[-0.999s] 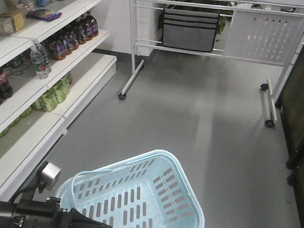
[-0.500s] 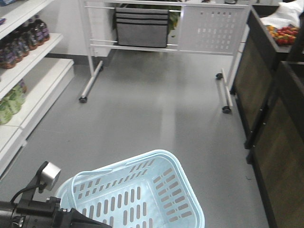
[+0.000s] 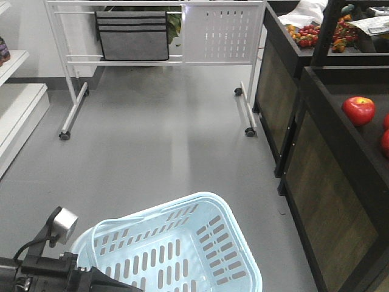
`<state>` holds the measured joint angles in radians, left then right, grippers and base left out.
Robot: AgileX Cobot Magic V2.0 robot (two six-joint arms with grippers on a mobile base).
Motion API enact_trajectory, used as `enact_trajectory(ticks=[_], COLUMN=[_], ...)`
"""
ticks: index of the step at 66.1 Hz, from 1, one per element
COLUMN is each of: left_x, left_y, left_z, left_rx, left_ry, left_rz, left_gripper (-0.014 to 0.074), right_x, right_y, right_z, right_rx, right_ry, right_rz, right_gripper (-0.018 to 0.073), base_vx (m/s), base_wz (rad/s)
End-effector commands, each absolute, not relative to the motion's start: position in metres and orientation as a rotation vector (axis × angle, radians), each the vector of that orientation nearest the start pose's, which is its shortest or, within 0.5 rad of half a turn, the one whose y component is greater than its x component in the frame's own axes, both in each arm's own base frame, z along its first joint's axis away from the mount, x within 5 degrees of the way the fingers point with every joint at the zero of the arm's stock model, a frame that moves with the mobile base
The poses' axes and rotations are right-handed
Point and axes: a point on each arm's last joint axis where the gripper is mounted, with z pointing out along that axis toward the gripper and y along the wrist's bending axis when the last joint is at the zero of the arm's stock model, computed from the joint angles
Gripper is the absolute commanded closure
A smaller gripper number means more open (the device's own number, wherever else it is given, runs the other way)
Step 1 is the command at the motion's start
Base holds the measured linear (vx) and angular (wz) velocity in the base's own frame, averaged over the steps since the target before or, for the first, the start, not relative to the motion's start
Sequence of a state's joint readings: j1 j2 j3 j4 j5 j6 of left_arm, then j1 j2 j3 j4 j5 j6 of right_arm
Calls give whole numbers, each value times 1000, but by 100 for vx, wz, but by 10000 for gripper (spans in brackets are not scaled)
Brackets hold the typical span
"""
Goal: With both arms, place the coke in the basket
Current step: 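Turn the base away from the shelf, holding the basket in the left gripper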
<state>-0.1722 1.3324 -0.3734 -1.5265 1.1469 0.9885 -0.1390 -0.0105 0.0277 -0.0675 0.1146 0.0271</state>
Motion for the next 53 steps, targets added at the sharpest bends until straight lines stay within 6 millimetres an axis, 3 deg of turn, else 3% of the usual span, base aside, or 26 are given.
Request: enact_trajectory(ticks=[1, 53], left_x=[155, 155], left_y=[-115, -115], left_z=[215, 215], left_rx=[137, 137], left_ry=[2333, 2333], left_rz=[-1828, -1828], left_gripper=[603, 603], right_x=[55, 55], right_y=[-9, -9], right_z=[198, 198], right_rx=[77, 77], right_ry=[1543, 1543], right_rz=[-160, -160], right_gripper=[569, 569], base_vx=[-2, 3], base_wz=[-16, -3])
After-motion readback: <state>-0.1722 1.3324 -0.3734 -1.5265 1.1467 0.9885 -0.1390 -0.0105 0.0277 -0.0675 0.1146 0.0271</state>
